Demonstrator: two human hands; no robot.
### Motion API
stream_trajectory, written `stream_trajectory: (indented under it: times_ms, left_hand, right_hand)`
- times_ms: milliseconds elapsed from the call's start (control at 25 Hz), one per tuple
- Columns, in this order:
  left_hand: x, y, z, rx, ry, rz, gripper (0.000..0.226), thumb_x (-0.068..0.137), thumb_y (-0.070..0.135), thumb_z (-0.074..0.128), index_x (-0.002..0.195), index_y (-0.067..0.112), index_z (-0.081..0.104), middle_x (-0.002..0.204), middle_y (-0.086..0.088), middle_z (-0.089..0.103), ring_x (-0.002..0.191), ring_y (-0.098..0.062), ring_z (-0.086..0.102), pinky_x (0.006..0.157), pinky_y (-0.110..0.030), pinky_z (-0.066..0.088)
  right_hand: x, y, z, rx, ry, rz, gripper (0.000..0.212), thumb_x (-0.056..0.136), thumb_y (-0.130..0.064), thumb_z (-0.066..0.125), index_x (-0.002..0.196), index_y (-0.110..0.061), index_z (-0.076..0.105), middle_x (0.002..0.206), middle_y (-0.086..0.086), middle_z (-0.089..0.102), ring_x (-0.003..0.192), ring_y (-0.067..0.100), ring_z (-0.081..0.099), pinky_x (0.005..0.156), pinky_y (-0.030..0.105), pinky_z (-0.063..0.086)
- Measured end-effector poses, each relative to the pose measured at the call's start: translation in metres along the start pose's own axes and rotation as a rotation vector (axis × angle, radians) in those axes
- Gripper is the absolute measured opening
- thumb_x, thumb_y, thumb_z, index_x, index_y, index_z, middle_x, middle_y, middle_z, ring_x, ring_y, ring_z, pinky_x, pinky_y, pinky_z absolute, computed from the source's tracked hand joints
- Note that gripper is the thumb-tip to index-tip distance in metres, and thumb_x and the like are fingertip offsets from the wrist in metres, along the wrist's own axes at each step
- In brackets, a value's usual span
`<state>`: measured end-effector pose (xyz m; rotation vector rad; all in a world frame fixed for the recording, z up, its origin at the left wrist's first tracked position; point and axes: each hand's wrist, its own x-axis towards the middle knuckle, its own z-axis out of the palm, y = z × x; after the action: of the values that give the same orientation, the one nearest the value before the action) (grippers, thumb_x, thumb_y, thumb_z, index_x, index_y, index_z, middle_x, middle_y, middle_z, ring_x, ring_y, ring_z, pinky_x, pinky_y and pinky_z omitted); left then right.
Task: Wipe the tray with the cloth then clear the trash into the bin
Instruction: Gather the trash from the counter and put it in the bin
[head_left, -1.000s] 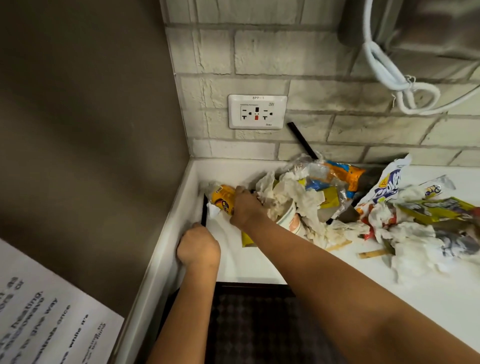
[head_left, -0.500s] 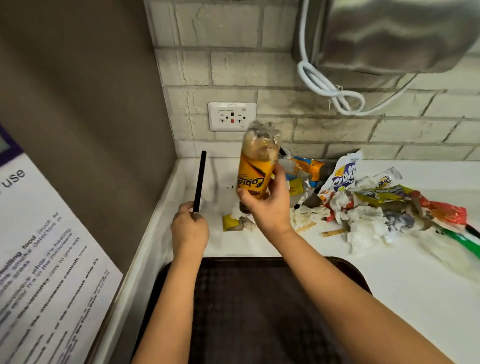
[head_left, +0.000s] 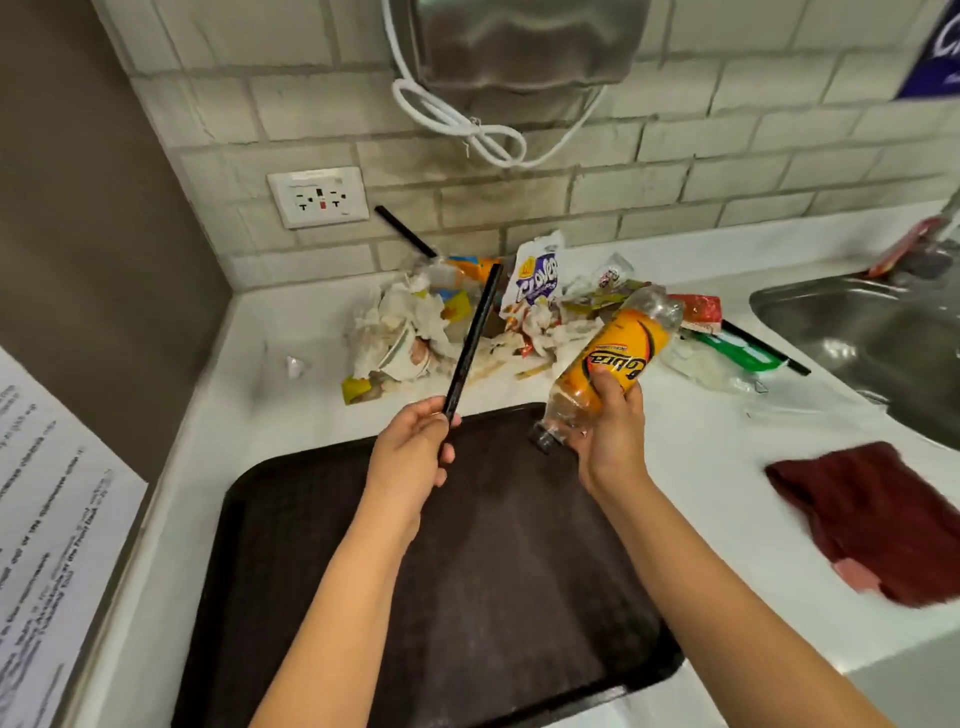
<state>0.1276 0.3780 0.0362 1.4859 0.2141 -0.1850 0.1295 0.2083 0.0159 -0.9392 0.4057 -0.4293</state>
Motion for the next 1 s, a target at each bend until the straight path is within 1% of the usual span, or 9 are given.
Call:
stream_trajectory:
  times_ms: [200, 280, 400, 480, 560, 720, 840, 920, 1000]
  left_hand:
    - [-0.037, -0.021, 0.036, 0.047, -0.089, -0.05, 0.021, 0.093, 0.005, 0.047, 0.109, 0.015, 0.056, 0.09, -0.002, 0.061, 0.057, -0.009, 0.046, 0.043, -0.02, 0.033]
    - [-0.052, -0.03, 0.05, 0.072, -0.114, -0.041, 0.024, 0.092, 0.003, 0.046, 0.11, 0.014, 0.056, 0.09, -0.002, 0.06, 0.058, -0.009, 0.047, 0.044, -0.02, 0.033]
    - [-0.081, -0.045, 0.081, 0.119, -0.131, -0.011, 0.028, 0.089, -0.002, 0.045, 0.111, 0.011, 0.057, 0.086, -0.002, 0.058, 0.058, -0.009, 0.048, 0.044, -0.019, 0.037]
    - [-0.106, -0.058, 0.109, 0.149, -0.132, -0.005, 0.025, 0.089, -0.002, 0.046, 0.107, 0.01, 0.059, 0.084, -0.001, 0.061, 0.058, -0.009, 0.053, 0.047, -0.018, 0.044]
    - [-0.135, -0.076, 0.135, 0.109, -0.166, -0.034, 0.019, 0.091, -0.001, 0.047, 0.098, 0.013, 0.059, 0.084, -0.001, 0.065, 0.058, -0.008, 0.057, 0.051, -0.019, 0.047]
    - [-0.211, -0.138, 0.196, -0.06, -0.233, -0.178, 0.019, 0.093, -0.001, 0.044, 0.09, 0.014, 0.055, 0.083, -0.001, 0.067, 0.05, -0.005, 0.055, 0.046, -0.018, 0.041]
    - [-0.261, -0.192, 0.225, -0.087, -0.213, -0.297, 0.023, 0.093, -0.004, 0.039, 0.088, 0.013, 0.055, 0.076, 0.0, 0.066, 0.046, -0.003, 0.051, 0.043, -0.016, 0.037]
    - [-0.288, -0.226, 0.226, -0.052, -0.173, -0.384, 0.024, 0.093, -0.005, 0.039, 0.088, 0.012, 0.055, 0.073, -0.001, 0.066, 0.047, -0.006, 0.048, 0.045, -0.018, 0.035]
    - [-0.312, -0.261, 0.222, 0.03, -0.166, -0.47, 0.023, 0.093, -0.005, 0.039, 0.088, 0.01, 0.056, 0.077, -0.005, 0.066, 0.053, -0.011, 0.047, 0.049, -0.021, 0.034]
  right_hand:
    - [-0.017, -0.005, -0.046, 0.0, 0.064, 0.002, 0.025, 0.091, -0.027, 0.053, 0.113, -0.018, 0.047, 0.096, 0.006, 0.058, 0.08, 0.02, 0.059, 0.062, 0.029, 0.049]
    - [-0.024, -0.014, -0.069, -0.013, 0.059, 0.012, 0.03, 0.089, -0.032, 0.053, 0.113, -0.017, 0.046, 0.094, 0.006, 0.057, 0.077, 0.021, 0.058, 0.06, 0.028, 0.047]
    - [-0.039, -0.041, -0.118, -0.049, 0.039, 0.035, 0.031, 0.086, -0.035, 0.054, 0.109, -0.017, 0.042, 0.084, 0.004, 0.056, 0.062, 0.017, 0.061, 0.055, 0.028, 0.049]
    - [-0.054, -0.061, -0.157, -0.077, -0.005, 0.092, 0.042, 0.078, -0.04, 0.056, 0.112, -0.018, 0.042, 0.086, 0.005, 0.057, 0.064, 0.021, 0.063, 0.06, 0.037, 0.052]
    - [-0.072, -0.077, -0.197, -0.12, -0.056, 0.128, 0.048, 0.072, -0.044, 0.053, 0.114, -0.023, 0.043, 0.088, 0.005, 0.058, 0.067, 0.027, 0.063, 0.053, 0.038, 0.054]
    - [-0.106, -0.107, -0.306, -0.304, -0.059, 0.073, 0.055, 0.078, -0.046, 0.048, 0.128, -0.022, 0.041, 0.099, 0.005, 0.063, 0.055, 0.024, 0.063, 0.041, 0.027, 0.048]
    - [-0.126, -0.115, -0.386, -0.354, 0.05, 0.083, 0.057, 0.078, -0.044, 0.05, 0.128, -0.017, 0.039, 0.087, 0.004, 0.06, 0.046, 0.019, 0.059, 0.04, 0.026, 0.047]
    - [-0.143, -0.109, -0.426, -0.374, 0.113, 0.095, 0.059, 0.068, -0.04, 0.06, 0.12, -0.02, 0.039, 0.087, 0.006, 0.058, 0.048, 0.019, 0.058, 0.039, 0.025, 0.046]
    - [-0.164, -0.093, -0.466, -0.428, 0.13, 0.124, 0.062, 0.052, -0.035, 0.061, 0.109, -0.026, 0.04, 0.087, 0.013, 0.056, 0.049, 0.021, 0.055, 0.039, 0.024, 0.044]
